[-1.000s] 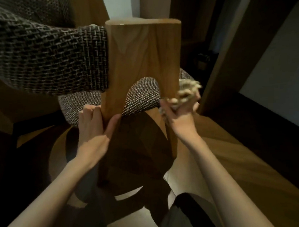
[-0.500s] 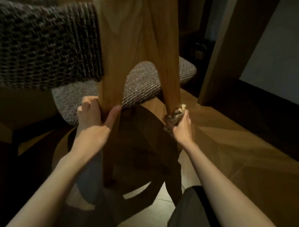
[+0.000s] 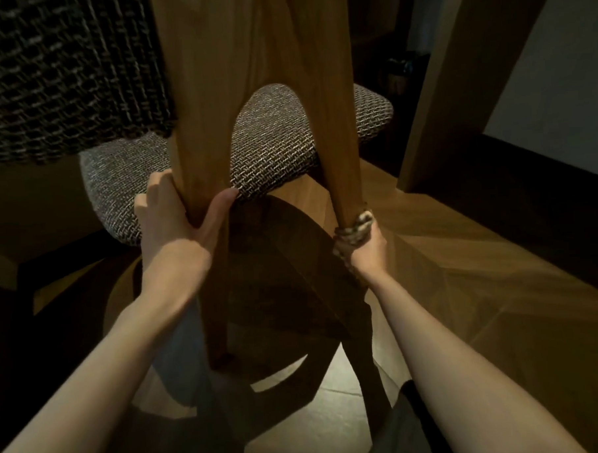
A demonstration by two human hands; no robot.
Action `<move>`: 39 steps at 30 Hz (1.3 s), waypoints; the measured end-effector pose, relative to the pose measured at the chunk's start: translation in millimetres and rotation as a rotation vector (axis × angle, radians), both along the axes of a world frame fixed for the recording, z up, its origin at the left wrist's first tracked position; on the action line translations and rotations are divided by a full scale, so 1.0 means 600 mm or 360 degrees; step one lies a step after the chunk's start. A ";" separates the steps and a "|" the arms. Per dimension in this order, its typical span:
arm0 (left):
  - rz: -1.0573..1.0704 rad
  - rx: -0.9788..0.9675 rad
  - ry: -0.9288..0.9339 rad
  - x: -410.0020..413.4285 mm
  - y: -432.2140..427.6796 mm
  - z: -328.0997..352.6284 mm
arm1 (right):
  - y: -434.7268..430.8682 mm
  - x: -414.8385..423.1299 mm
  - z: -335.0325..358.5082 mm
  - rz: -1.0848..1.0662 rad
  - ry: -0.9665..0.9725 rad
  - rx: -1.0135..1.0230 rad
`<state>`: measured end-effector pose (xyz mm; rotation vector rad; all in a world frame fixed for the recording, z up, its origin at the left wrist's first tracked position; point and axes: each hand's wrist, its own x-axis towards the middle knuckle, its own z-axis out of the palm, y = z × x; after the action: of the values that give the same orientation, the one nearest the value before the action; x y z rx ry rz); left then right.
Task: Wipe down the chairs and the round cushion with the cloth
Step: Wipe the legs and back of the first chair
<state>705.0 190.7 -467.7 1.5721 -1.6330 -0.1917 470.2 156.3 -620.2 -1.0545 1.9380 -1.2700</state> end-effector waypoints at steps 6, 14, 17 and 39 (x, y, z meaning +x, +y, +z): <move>0.0045 0.0796 0.0284 -0.005 0.028 -0.003 | -0.012 0.026 0.066 -0.0118 0.0281 -0.0524; -0.0067 0.0245 -0.0203 -0.023 0.047 -0.040 | -0.007 0.018 0.015 -0.0065 0.0048 -0.0360; -0.0010 0.0287 -0.0044 -0.049 0.075 -0.071 | -0.002 0.010 -0.003 -0.0076 -0.0102 -0.0155; -0.0355 -0.0141 -0.1329 -0.127 0.001 -0.024 | 0.003 -0.015 0.105 0.0443 0.0325 -0.0550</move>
<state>628.8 191.0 -482.2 1.4810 -2.4091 0.4831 461.2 158.1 -557.3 -1.6213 1.6678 -1.4100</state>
